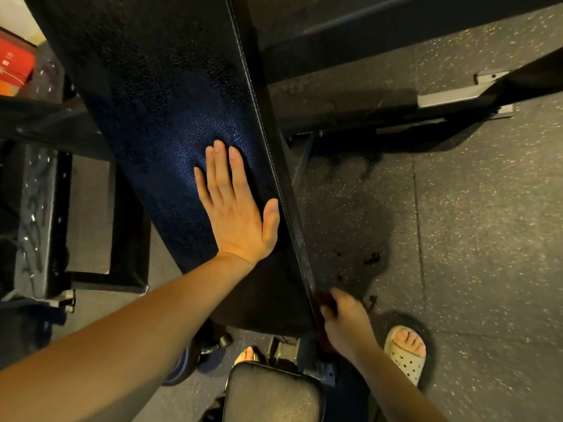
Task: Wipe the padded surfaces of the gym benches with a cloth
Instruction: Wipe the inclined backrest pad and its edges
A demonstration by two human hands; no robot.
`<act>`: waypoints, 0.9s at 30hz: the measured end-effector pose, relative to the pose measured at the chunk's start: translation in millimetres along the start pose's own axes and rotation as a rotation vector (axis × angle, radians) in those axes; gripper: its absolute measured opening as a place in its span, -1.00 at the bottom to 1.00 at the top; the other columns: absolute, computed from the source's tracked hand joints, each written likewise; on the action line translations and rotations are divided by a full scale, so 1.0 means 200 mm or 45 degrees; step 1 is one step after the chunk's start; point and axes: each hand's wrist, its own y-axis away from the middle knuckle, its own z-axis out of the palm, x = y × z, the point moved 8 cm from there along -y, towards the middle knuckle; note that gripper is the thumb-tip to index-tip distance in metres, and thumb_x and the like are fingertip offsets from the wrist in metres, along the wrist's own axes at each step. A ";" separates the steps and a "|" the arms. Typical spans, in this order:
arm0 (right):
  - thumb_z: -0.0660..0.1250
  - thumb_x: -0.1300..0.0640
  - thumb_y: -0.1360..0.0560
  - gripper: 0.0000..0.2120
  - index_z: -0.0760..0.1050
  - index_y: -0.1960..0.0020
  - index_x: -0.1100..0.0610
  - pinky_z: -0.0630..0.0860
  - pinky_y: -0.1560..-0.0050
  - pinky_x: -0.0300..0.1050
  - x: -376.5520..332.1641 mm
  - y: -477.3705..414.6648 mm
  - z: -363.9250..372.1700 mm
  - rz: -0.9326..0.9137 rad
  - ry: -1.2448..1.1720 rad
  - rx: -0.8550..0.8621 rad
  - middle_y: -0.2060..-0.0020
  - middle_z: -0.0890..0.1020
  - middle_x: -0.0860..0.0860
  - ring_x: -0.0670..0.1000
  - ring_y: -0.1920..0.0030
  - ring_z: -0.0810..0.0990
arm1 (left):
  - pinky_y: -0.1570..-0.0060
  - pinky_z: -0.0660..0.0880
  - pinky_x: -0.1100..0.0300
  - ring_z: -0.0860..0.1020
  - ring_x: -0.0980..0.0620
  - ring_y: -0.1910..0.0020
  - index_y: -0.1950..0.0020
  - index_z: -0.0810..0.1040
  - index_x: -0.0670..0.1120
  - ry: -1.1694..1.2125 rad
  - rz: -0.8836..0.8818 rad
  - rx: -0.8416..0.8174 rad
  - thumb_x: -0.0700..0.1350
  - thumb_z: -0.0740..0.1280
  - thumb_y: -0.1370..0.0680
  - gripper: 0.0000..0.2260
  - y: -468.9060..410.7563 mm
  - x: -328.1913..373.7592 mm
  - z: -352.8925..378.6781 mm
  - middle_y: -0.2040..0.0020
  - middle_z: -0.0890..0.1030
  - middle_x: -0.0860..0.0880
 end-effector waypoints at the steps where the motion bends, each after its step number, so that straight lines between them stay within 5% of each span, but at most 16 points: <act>1: 0.23 0.12 -0.66 -0.78 0.46 -0.28 -0.08 0.52 -0.17 -0.13 0.06 0.01 0.02 0.058 0.052 -0.039 0.08 0.47 -0.22 -0.14 -0.07 0.54 | -0.56 -0.01 -0.35 0.07 -0.34 -0.62 -0.60 0.10 -0.35 0.005 -0.001 0.000 0.24 -0.10 -0.65 -0.25 0.00 0.00 0.00 -0.61 0.11 -0.37; 6: 0.29 0.14 -0.63 -0.82 0.54 -0.22 -0.01 0.56 -0.15 -0.14 -0.25 -0.09 -0.15 -0.299 -0.216 0.227 -0.01 0.61 -0.12 -0.15 -0.06 0.60 | -0.56 -0.02 -0.34 0.06 -0.35 -0.62 -0.60 0.10 -0.36 -0.013 0.010 -0.004 0.21 -0.06 -0.65 -0.26 0.00 0.00 0.00 -0.60 0.11 -0.38; 11: 0.24 0.13 -0.66 -0.79 0.47 -0.27 -0.06 0.50 -0.15 -0.14 0.05 -0.03 0.02 0.034 0.107 -0.058 0.03 0.51 -0.20 -0.19 0.03 0.51 | -0.56 -0.03 -0.34 0.05 -0.34 -0.62 -0.60 0.08 -0.35 0.004 0.001 -0.007 0.22 -0.07 -0.64 -0.25 0.00 0.00 0.01 -0.61 0.10 -0.37; 17: 0.29 0.12 -0.64 -0.84 0.54 -0.19 -0.04 0.52 -0.12 -0.16 -0.25 -0.09 -0.16 -0.278 -0.215 0.199 0.00 0.61 -0.12 -0.15 -0.06 0.59 | -0.56 -0.02 -0.34 0.05 -0.34 -0.62 -0.60 0.08 -0.34 0.010 0.002 0.003 0.16 0.03 -0.61 -0.27 0.00 0.00 0.00 -0.61 0.10 -0.37; 22: 0.26 0.12 -0.64 -0.83 0.47 -0.19 -0.09 0.54 -0.17 -0.08 0.09 -0.01 0.03 0.055 0.150 -0.031 0.02 0.52 -0.16 -0.07 -0.12 0.58 | -0.56 -0.03 -0.34 0.05 -0.35 -0.62 -0.60 0.07 -0.35 0.045 0.003 0.009 0.13 0.06 -0.60 -0.27 0.00 0.00 -0.01 -0.61 0.10 -0.38; 27: 0.30 0.14 -0.63 -0.85 0.55 -0.16 -0.01 0.55 -0.09 -0.18 -0.32 -0.06 -0.17 -0.353 -0.153 0.327 0.03 0.61 -0.12 -0.16 -0.02 0.59 | -0.57 -0.04 -0.31 0.06 -0.35 -0.62 -0.60 0.08 -0.35 0.020 0.003 0.016 0.14 0.07 -0.60 -0.26 0.00 0.00 -0.01 -0.61 0.11 -0.38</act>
